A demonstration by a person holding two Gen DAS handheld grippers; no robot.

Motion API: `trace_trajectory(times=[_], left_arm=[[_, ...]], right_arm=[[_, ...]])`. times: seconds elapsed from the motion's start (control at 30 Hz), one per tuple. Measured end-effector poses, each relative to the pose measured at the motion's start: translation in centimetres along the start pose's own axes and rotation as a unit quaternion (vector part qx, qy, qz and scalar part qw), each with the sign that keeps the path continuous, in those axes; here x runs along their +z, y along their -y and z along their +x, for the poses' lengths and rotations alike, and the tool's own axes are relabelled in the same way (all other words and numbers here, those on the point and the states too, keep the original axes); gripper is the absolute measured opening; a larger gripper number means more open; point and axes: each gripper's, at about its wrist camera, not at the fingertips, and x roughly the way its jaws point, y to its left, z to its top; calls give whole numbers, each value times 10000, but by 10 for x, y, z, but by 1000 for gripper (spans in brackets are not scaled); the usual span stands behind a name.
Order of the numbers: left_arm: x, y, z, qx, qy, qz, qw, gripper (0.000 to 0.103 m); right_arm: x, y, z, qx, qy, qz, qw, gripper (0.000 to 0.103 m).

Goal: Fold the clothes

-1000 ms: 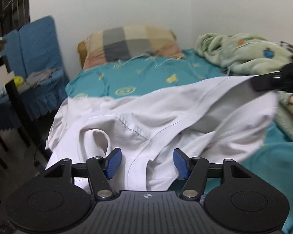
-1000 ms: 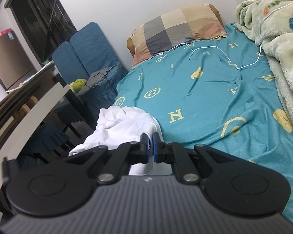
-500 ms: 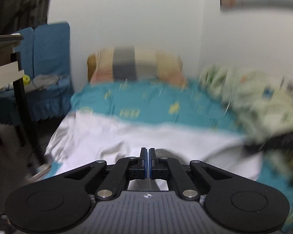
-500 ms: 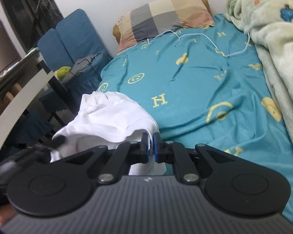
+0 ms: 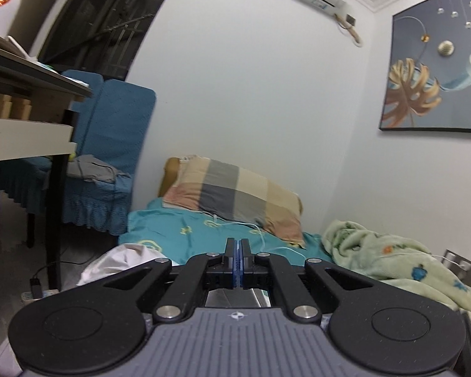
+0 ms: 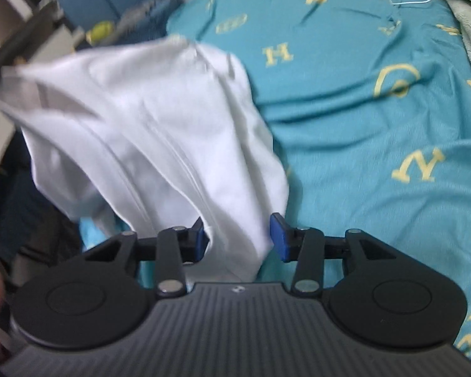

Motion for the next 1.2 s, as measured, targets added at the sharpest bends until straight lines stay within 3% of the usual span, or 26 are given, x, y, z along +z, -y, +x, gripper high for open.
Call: trace_trajectory(times=[0.1,0.17,0.27,0.4,0.5,0.57,0.67,0.93,1.07,1.2], left_arm=[[1,-5,2,144,-32,-40,9999,0],[-2,-10,6,182,-153,-91,9997,0],[-12,-12,16,217,-532,-31,9983,1],[-27,-5,27,-100,-1027,187,9945,5],[-37,12,31,-443,-1315,663,9881,26],[-47,25,33,-607,-1533,1020,9810,42],[-66,44,36,-605,-1786,1667,9678,59],[-109,56,55,-98,-2496,2821,9263,60],[-124,54,61,377,-2687,3289,9045,60],[-129,46,66,825,-2763,3438,8937,60]], right_arm=[[-7,-5,-5,-385,31,-130,9992,44],[-8,-2,-9,-317,46,-34,9995,8],[-4,5,-18,-245,233,165,9993,8],[3,6,-30,-123,559,161,9982,8],[9,10,-38,-25,747,239,9969,8],[12,12,-42,-35,856,302,9959,8],[16,13,-48,0,1013,369,9942,8],[17,14,-65,133,1409,486,9887,8],[19,17,-72,165,1618,551,9851,8],[20,19,-78,168,1801,587,9818,8]])
